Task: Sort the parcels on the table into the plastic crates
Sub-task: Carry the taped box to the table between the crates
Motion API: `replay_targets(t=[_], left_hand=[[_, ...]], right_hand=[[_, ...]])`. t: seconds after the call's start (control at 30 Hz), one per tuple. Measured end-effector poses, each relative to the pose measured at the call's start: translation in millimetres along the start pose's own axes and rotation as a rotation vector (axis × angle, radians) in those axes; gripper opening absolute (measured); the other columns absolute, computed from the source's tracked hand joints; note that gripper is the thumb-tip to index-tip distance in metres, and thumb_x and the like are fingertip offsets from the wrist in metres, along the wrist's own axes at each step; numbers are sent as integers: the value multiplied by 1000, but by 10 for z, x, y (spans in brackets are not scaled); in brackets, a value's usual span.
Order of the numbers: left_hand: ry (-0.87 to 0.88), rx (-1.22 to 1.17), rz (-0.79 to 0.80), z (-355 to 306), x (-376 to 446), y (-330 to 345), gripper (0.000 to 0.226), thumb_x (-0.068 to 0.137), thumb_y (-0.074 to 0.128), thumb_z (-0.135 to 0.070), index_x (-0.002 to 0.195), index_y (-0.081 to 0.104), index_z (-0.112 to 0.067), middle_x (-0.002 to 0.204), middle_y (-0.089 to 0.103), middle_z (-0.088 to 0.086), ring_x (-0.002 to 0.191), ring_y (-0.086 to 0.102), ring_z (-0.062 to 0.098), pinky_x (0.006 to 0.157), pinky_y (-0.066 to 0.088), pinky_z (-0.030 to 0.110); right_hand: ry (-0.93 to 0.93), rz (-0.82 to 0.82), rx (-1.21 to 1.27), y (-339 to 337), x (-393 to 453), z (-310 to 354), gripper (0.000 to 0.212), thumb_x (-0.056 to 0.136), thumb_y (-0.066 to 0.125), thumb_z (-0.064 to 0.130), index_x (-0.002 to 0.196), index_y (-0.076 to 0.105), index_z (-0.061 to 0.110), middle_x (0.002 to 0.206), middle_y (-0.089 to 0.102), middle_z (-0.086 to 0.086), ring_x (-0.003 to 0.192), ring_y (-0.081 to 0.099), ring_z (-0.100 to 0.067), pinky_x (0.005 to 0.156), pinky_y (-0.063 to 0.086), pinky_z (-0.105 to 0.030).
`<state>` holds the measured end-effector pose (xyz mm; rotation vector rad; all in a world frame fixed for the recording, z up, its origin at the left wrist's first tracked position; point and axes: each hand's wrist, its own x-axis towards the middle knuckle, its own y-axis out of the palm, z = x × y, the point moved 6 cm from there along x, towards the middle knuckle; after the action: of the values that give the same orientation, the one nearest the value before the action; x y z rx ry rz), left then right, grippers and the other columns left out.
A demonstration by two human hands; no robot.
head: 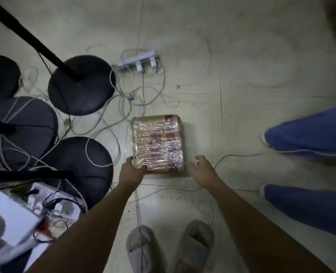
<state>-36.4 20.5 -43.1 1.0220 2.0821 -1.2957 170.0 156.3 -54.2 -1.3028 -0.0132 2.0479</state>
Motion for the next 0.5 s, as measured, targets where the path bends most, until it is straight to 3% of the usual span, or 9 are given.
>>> replay_targets(t=[0.1,0.17,0.2,0.27,0.33,0.37,0.43,0.5], left_hand=[[-55,-143,-2,360,626,270,74,90,70,-16,151,29,-5,145,46,19,118,53,31,92,40,32],[-106,-291,59,617,1032,453,90,73,86,-33,144,36,-12,141,52,20,114,61,36,99,49,46],[-116,-335,85,716,1179,527,89,64,90,-39,134,44,-11,133,58,22,106,67,38,93,54,51],[-123,-358,70,985,1477,616,79,62,90,-46,120,52,-8,117,65,21,94,71,36,80,60,50],[-173,-307,-13,1031,1431,503,95,47,83,-74,119,59,-17,116,65,14,100,69,34,84,59,50],[-192,-309,-37,1060,1412,463,97,41,78,-84,115,63,-23,114,67,11,102,68,34,87,57,51],[-191,-320,-79,845,1109,271,90,40,72,-90,108,65,-31,109,70,8,99,68,32,89,56,51],[-209,-431,-19,107,301,-22,77,60,75,-77,115,60,-24,109,70,7,97,68,28,85,56,45]], right_hand=[[9,15,31,377,611,-317,67,100,51,42,154,26,10,156,34,-13,135,45,-30,110,41,-43],[14,36,70,611,939,-426,66,99,53,41,152,29,10,155,37,-13,130,47,-27,108,40,-40],[7,48,100,698,1037,-443,65,98,54,41,151,32,10,152,41,-13,126,49,-25,106,40,-38],[28,72,194,816,1099,-441,67,98,57,41,153,28,15,152,41,-9,129,47,-27,108,39,-41],[74,76,269,782,956,-378,70,97,60,41,154,25,21,153,41,-6,130,46,-26,105,40,-41],[84,68,310,680,796,-322,65,97,60,41,151,29,23,146,47,-4,122,50,-24,99,42,-38],[97,45,408,392,360,-104,46,100,57,38,140,37,25,114,56,6,96,55,-13,82,44,-31],[133,10,524,15,-109,162,36,100,55,35,132,38,30,98,54,12,82,55,-6,67,46,-28]])
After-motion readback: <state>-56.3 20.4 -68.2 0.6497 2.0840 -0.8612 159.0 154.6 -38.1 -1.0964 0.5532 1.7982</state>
